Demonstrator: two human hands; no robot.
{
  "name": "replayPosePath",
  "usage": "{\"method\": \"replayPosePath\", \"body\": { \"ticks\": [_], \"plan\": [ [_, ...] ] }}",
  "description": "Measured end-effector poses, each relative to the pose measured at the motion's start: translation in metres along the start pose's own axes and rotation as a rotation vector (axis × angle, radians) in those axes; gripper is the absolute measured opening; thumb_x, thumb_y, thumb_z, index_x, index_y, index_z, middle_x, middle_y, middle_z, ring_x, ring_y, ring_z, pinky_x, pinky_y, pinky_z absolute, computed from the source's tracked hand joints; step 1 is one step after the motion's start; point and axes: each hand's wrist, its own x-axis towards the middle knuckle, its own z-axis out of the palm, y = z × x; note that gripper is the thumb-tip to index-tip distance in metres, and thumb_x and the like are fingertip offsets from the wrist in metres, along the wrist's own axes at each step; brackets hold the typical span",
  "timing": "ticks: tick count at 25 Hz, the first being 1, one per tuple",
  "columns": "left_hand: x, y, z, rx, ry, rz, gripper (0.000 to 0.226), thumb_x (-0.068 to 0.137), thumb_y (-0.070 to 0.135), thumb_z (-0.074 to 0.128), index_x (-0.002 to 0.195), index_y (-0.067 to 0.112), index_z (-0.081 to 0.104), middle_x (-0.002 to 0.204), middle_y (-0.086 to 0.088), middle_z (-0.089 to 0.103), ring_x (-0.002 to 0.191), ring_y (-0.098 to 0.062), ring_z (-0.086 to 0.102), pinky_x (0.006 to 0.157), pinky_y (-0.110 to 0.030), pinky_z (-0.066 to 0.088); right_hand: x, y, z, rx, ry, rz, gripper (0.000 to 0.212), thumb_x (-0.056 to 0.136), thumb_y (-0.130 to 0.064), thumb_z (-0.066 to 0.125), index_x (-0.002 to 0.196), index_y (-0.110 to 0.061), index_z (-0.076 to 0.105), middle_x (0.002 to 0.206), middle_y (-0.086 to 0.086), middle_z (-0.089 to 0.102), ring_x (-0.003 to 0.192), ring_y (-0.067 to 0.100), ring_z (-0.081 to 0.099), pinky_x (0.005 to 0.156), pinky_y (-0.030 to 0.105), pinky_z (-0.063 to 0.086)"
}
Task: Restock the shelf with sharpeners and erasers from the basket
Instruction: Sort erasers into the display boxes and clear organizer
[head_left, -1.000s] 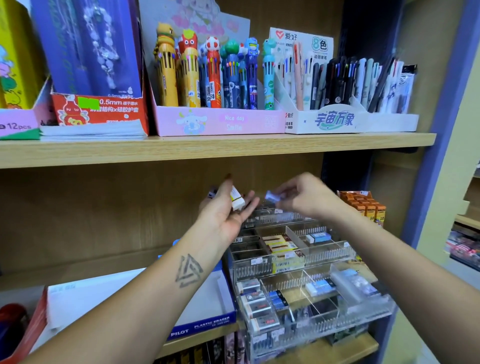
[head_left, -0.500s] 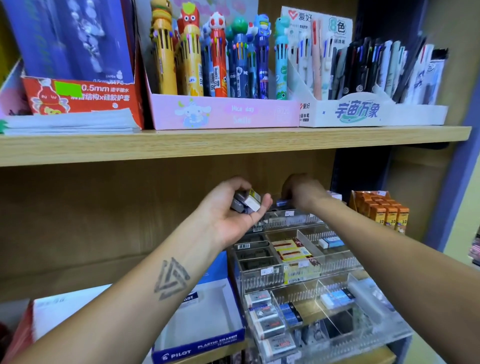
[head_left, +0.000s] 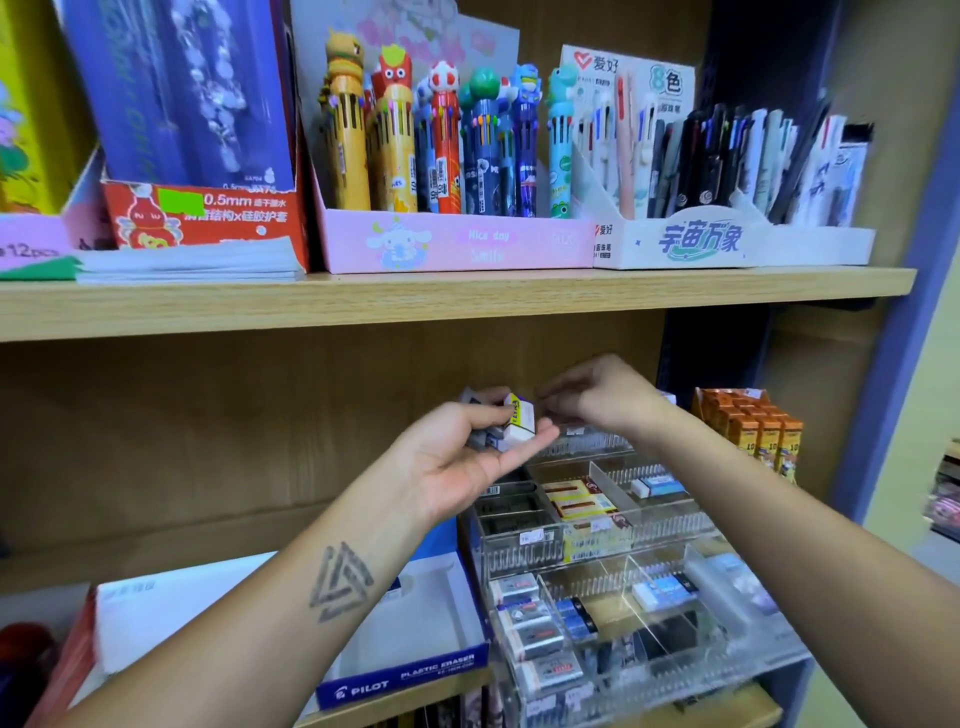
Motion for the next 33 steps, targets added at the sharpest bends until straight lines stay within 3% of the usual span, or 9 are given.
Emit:
{"method": "replayPosePath", "body": {
  "ticks": [2, 8, 11, 14, 18, 22, 27, 30, 33],
  "plan": [
    [-0.001, -0.007, -0.002, 0.034, -0.007, 0.015, 0.020, 0.093, -0.018, 0.044, 0.096, -0.004, 0.058, 0.082, -0.028, 0.069, 0.086, -0.047, 0.065, 0.075, -0.059, 0.052, -0.034, -0.011, 0.001, 0.374, -0.151, -0.018, 0.019, 0.088, -0.002, 0.069, 0.105, -0.010, 0.073, 0.098, 0.014, 0.076, 0.094, 0.029, 0.072, 0.089, 0.043, 0.058],
    [-0.005, -0.023, -0.005, 0.169, -0.023, -0.036, 0.021, 0.092, -0.016, 0.046, 0.104, -0.003, 0.058, 0.115, -0.031, 0.065, 0.103, -0.045, 0.065, 0.070, -0.059, 0.058, -0.075, -0.009, -0.010, 0.349, -0.314, -0.158, 0.041, 0.084, 0.000, 0.073, 0.123, -0.013, 0.067, 0.104, 0.008, 0.075, 0.096, 0.021, 0.071, 0.084, 0.027, 0.056],
    [-0.008, -0.029, 0.000, 0.237, -0.002, -0.075, 0.015, 0.093, -0.012, 0.051, 0.102, -0.002, 0.058, 0.096, -0.027, 0.070, 0.082, -0.041, 0.071, 0.061, -0.053, 0.060, -0.082, -0.001, -0.025, 0.238, -0.246, -0.216, 0.034, 0.078, 0.001, 0.079, 0.110, -0.009, 0.072, 0.089, 0.006, 0.074, 0.079, 0.015, 0.067, 0.074, 0.023, 0.054],
    [-0.008, -0.033, 0.004, 0.314, 0.012, -0.071, 0.018, 0.091, -0.014, 0.055, 0.105, -0.003, 0.058, 0.104, -0.033, 0.069, 0.091, -0.048, 0.069, 0.068, -0.056, 0.059, -0.088, 0.011, -0.035, 0.192, -0.126, -0.190, 0.034, 0.072, -0.009, 0.086, 0.104, -0.010, 0.074, 0.082, 0.003, 0.071, 0.071, 0.012, 0.064, 0.074, 0.028, 0.054],
    [-0.004, -0.041, 0.006, 0.347, 0.030, -0.017, 0.027, 0.088, -0.021, 0.052, 0.108, -0.004, 0.057, 0.105, -0.032, 0.067, 0.090, -0.047, 0.069, 0.063, -0.049, 0.062, -0.093, 0.022, -0.042, 0.054, -0.075, -0.229, 0.032, 0.071, -0.019, 0.088, 0.100, -0.016, 0.075, 0.086, 0.001, 0.074, 0.078, 0.016, 0.069, 0.079, 0.035, 0.057],
    [-0.003, -0.043, 0.008, 0.400, 0.066, -0.023, 0.025, 0.086, -0.020, 0.056, 0.106, -0.005, 0.059, 0.105, -0.033, 0.066, 0.087, -0.046, 0.070, 0.054, -0.041, 0.061, -0.093, 0.024, -0.044, -0.177, -0.081, -0.393, 0.030, 0.075, -0.019, 0.085, 0.103, -0.019, 0.075, 0.096, -0.008, 0.068, 0.084, 0.013, 0.066, 0.080, 0.031, 0.057],
    [-0.004, -0.034, 0.001, 0.217, 0.133, -0.080, 0.033, 0.088, -0.012, 0.058, 0.121, -0.010, 0.057, 0.131, -0.033, 0.050, 0.120, -0.049, 0.055, 0.056, -0.050, 0.060, -0.089, 0.042, -0.046, -0.313, 0.057, -0.226, 0.030, 0.079, -0.024, 0.083, 0.107, -0.023, 0.074, 0.101, -0.002, 0.071, 0.088, 0.011, 0.068, 0.088, 0.038, 0.056],
    [-0.007, -0.030, -0.003, 0.207, 0.095, -0.081, 0.032, 0.094, -0.015, 0.047, 0.123, -0.007, 0.057, 0.133, -0.034, 0.049, 0.120, -0.050, 0.055, 0.064, -0.054, 0.060, -0.090, 0.048, -0.045, -0.339, 0.086, -0.171, 0.032, 0.080, -0.022, 0.082, 0.111, -0.020, 0.073, 0.106, 0.000, 0.070, 0.091, 0.012, 0.066, 0.090, 0.037, 0.055],
    [-0.006, -0.028, -0.008, 0.198, 0.068, -0.021, 0.050, 0.092, -0.021, 0.043, 0.128, 0.010, 0.057, 0.126, -0.032, 0.054, 0.113, -0.050, 0.060, 0.072, -0.058, 0.058, -0.093, 0.047, -0.041, -0.394, 0.125, -0.234, 0.032, 0.080, -0.019, 0.081, 0.110, -0.018, 0.072, 0.103, -0.002, 0.066, 0.091, 0.015, 0.063, 0.088, 0.036, 0.054]
  ]
}}
